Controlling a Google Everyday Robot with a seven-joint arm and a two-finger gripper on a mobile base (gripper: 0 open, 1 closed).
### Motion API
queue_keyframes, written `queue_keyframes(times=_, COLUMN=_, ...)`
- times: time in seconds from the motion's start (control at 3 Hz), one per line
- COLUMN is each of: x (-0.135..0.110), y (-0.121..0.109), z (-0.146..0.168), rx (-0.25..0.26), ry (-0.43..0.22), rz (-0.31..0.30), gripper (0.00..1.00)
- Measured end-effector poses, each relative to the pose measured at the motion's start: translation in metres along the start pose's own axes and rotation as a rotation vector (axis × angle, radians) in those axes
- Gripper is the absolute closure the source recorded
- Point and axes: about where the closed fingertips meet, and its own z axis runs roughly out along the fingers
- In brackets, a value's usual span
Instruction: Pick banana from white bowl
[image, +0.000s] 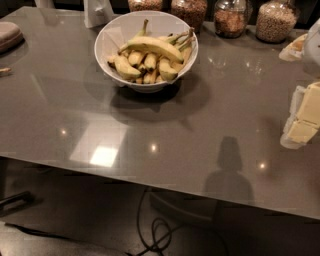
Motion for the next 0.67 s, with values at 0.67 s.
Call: queue_keyframes(times=0.67, x=-0.020, y=-0.012, z=0.009, rx=0.001, ry=-0.072, rz=0.003, gripper=0.00)
